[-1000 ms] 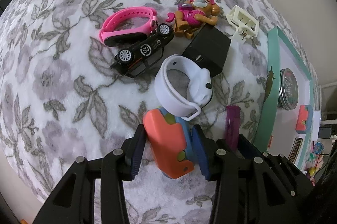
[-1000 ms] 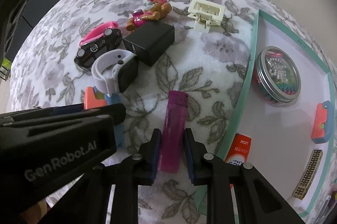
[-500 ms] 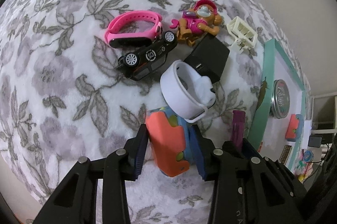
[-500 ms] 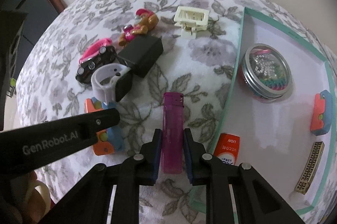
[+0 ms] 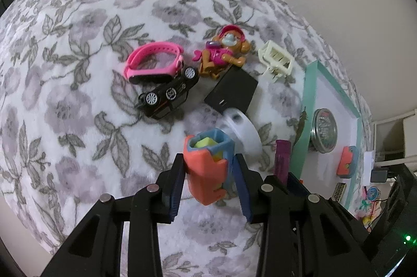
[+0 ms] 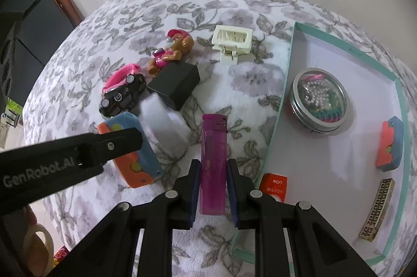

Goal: Organize rigid objects
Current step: 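Carry the orange-blue toy and purple lighter over the tray with both grippers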

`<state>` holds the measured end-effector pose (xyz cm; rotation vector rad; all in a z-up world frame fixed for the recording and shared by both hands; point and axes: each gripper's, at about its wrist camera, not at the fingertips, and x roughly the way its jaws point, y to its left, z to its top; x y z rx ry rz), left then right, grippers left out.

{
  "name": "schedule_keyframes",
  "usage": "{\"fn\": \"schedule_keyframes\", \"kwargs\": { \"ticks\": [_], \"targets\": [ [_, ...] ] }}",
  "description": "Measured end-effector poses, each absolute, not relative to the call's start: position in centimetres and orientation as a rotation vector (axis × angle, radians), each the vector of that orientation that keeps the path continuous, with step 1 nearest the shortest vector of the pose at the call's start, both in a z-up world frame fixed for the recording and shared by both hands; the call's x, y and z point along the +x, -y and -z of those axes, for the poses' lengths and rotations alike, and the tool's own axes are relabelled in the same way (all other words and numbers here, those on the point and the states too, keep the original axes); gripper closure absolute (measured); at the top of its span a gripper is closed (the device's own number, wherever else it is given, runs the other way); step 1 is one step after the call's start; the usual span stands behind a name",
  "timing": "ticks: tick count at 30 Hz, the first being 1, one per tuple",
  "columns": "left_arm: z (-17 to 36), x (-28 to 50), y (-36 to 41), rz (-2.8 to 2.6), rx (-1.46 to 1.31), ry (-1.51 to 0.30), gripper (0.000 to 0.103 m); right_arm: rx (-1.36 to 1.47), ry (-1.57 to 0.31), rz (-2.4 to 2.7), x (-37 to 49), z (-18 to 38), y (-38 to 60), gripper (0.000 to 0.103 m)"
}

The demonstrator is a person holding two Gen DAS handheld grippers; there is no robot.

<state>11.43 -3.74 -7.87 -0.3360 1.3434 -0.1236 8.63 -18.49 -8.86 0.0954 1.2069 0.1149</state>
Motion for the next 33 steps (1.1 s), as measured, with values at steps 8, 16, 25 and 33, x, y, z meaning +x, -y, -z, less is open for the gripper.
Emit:
{"fn": "schedule_keyframes", "kwargs": {
  "ticks": [8, 16, 25, 33],
  "targets": [
    [6.4, 11.5, 3.5, 0.132, -0.355, -1.296, 0.065, 0.104, -1.181, -0.1, 8.6, 8.1, 18.9, 0.082],
    [2.6, 11.1, 4.5, 0.208, -0.351, -1.17, 0.065, 0.137, -1.051, -0.056, 8.2, 4.3, 20.4, 0.082],
    [0.9, 10.4, 8.3, 0.351, -0.308, -1.101, 0.065, 0.208, -0.999, 0.025, 7.5, 2.6, 23.9, 0.082],
    [1.9, 9.6, 11.6, 0.447, -0.25, -1.115, 0.065, 0.284, -1.032, 0.163, 6.4, 4.0, 28.6, 0.082]
  ]
}}
